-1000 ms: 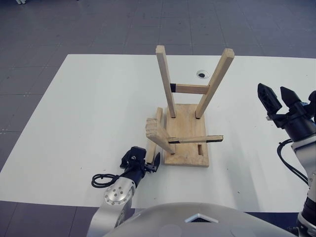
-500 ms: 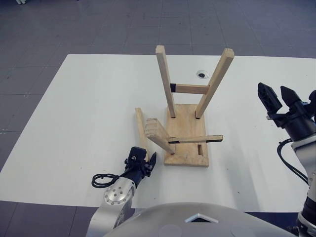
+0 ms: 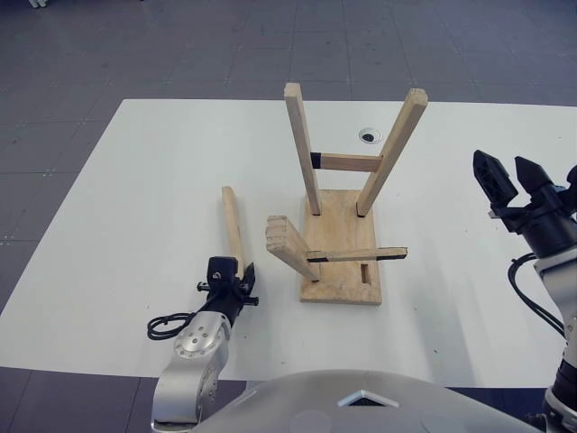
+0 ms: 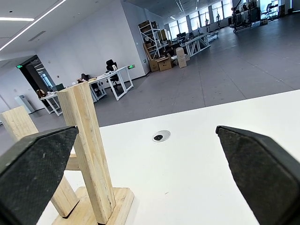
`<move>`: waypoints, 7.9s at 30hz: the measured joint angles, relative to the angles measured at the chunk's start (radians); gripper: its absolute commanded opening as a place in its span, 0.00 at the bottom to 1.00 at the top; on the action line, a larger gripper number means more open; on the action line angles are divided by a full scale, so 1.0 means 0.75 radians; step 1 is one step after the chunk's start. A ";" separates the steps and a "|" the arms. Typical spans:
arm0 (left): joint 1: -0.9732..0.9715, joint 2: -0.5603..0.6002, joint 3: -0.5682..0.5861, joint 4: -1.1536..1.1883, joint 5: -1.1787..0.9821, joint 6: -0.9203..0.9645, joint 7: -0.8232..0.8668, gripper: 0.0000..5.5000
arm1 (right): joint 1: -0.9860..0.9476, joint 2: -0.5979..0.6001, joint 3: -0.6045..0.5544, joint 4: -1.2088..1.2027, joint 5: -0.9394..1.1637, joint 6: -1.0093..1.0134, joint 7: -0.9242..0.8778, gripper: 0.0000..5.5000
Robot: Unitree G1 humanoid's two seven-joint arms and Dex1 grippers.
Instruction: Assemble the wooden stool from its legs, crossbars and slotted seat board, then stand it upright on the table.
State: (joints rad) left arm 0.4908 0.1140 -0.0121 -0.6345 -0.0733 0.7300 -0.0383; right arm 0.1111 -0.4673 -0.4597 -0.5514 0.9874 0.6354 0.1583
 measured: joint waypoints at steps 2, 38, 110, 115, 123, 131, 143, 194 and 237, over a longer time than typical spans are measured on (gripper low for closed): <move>-0.084 0.012 0.133 0.030 -0.036 0.010 0.003 0.21 | -0.013 -0.008 -0.011 0.006 0.000 0.000 0.000 1.00; -1.237 0.779 0.205 0.878 -1.232 0.100 -1.905 0.19 | -0.854 -0.068 0.600 0.348 -0.004 -0.114 1.284 1.00; -1.443 0.882 0.065 1.210 -1.357 -0.003 -2.100 0.18 | -1.013 0.042 0.570 0.801 -0.316 -0.555 1.677 1.00; -1.450 0.822 -0.029 1.156 -1.389 0.017 -2.100 0.18 | -1.079 0.167 0.703 0.936 -0.383 -0.671 1.877 1.00; -1.479 0.772 -0.156 1.185 -1.394 0.008 -2.100 0.18 | -1.154 0.237 0.805 1.056 -0.477 -0.968 1.927 1.00; -1.478 0.764 -0.236 1.206 -1.388 -0.035 -2.100 0.18 | -1.163 0.287 0.792 1.026 -0.471 -1.046 1.926 0.90; -1.478 0.764 -0.261 1.206 -1.409 -0.056 -2.101 0.18 | -1.163 0.300 0.837 0.977 -0.444 -0.931 1.931 0.46; -0.821 0.458 0.708 0.653 -1.152 -0.512 -1.291 0.45 | -0.232 -0.085 0.088 0.293 -0.302 -0.578 1.259 0.39; -0.645 0.403 0.652 0.337 -1.316 -0.461 -0.955 0.45 | 0.124 0.026 0.402 0.457 -0.398 -0.845 1.559 0.39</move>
State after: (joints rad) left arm 0.0069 0.4165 0.4765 -0.3815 -1.0601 0.3840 -0.7546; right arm 0.2042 -0.4479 -0.1582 -0.2084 0.6892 0.0018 1.3277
